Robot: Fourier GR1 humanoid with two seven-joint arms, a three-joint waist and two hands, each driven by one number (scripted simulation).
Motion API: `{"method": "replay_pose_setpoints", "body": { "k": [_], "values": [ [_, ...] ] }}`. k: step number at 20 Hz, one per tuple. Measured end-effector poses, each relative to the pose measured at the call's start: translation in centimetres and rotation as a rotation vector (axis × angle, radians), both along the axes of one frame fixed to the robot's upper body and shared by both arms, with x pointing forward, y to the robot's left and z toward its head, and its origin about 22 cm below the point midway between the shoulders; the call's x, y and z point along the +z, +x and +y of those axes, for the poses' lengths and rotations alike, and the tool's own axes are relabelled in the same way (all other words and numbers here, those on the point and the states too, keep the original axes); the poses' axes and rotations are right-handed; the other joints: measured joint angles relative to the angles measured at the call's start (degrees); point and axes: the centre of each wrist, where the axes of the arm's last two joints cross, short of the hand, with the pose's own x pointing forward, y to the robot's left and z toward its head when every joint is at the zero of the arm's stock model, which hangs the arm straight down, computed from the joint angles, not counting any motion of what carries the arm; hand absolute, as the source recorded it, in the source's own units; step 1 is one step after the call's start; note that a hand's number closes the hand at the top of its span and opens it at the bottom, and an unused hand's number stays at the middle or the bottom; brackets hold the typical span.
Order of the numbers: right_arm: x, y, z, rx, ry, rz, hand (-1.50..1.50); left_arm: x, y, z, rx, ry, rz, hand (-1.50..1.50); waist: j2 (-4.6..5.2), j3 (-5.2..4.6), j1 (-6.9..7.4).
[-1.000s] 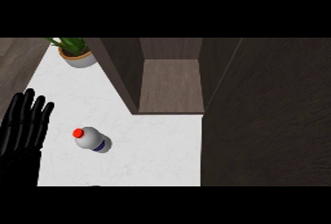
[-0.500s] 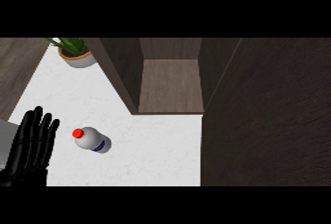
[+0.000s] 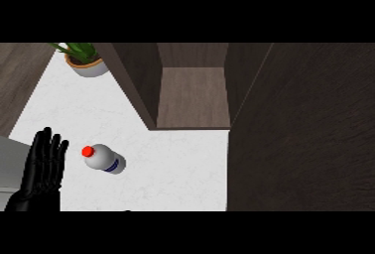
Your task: Pick up the bottled water, place it into the cabinet and close the cabinet
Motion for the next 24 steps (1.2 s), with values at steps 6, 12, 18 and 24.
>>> {"method": "replay_pose_setpoints", "body": {
  "k": [6, 12, 18, 24],
  "values": [
    [-0.5, -1.1, -0.5, -0.004, -0.022, -0.002, -1.50, -3.4, 1.5, 2.2, 0.050, 0.015, 0.035, -1.50, 0.04, -0.02, -0.19],
    [-0.9, -2.2, -0.7, 0.000, -0.028, -0.003, -1.50, -7.8, 2.6, 3.9, 0.064, -0.003, 0.071, -1.50, 0.05, -0.04, -0.38],
    [-1.3, -3.4, -0.6, 0.006, -0.018, -0.005, -1.50, -12.2, 3.8, 5.6, 0.096, -0.022, 0.086, -1.50, 0.07, -0.05, -0.62],
    [-1.5, -4.4, -1.0, 0.008, -0.030, 0.002, -1.50, -16.1, 4.5, 7.0, 0.136, -0.025, 0.081, -1.50, 0.10, -0.05, -0.62]
  ]
}}
